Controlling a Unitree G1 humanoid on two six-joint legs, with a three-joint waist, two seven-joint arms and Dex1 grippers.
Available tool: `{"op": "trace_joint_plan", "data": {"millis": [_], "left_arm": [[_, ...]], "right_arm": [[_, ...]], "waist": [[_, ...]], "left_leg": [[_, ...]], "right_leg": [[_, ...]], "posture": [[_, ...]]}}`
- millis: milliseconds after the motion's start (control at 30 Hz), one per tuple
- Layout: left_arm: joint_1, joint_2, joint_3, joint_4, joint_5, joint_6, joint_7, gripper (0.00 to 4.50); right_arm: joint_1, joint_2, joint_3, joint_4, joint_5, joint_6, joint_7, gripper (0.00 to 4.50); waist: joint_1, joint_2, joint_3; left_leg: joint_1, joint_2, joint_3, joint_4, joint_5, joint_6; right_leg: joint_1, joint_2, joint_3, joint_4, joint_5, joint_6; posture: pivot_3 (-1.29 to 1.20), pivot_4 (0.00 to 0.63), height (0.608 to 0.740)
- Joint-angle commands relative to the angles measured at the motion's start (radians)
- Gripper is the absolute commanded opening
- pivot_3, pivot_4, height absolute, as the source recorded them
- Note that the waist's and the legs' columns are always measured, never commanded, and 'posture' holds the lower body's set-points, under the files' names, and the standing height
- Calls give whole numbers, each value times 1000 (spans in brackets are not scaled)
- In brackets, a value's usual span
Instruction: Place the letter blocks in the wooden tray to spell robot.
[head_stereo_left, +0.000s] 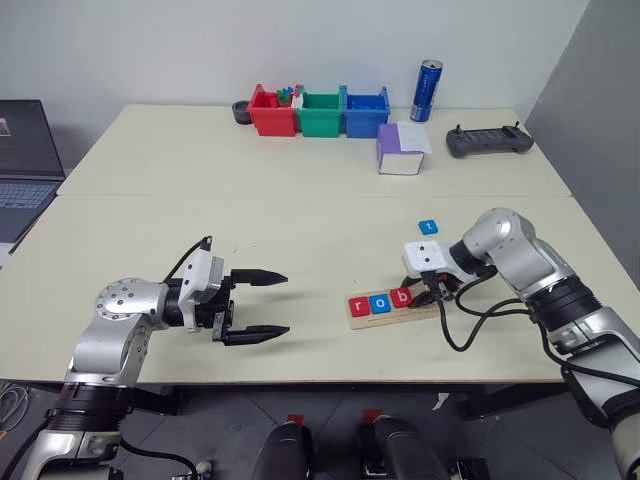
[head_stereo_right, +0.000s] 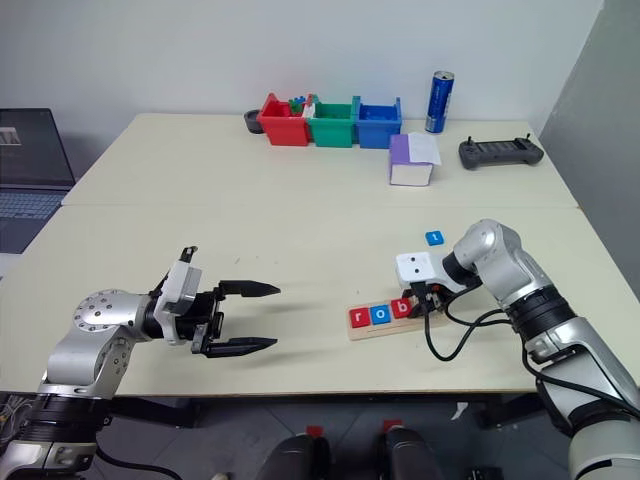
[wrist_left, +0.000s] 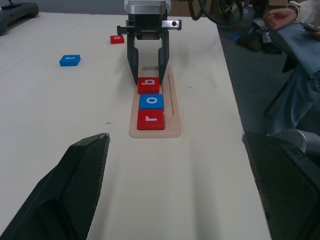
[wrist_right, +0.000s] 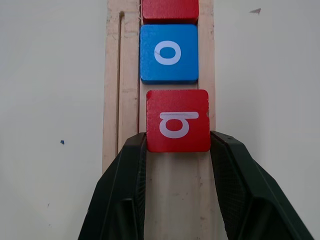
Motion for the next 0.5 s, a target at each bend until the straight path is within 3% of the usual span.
{"op": "trace_joint_plan", "data": {"millis": [33, 500], "left_arm": [[-9, 2, 14, -1, -10, -20, -6, 4500], [0, 2, 14, 18, -9, -46, -12, 4500]], "right_arm": [[-20, 3, -5, -47, -9, 19, 2, 1465], [2, -9, -13, -92, 5, 50, 35, 1465]], "waist": [[0, 0, 0], [1, 0, 0]], "left_leg": [[0, 0, 0, 0, 0, 0], [0, 0, 0, 0, 0, 0]], "right_leg": [[0, 0, 0, 0, 0, 0], [0, 0, 0, 0, 0, 0]], "posture": [[0, 150, 740], [0, 150, 740]]}}
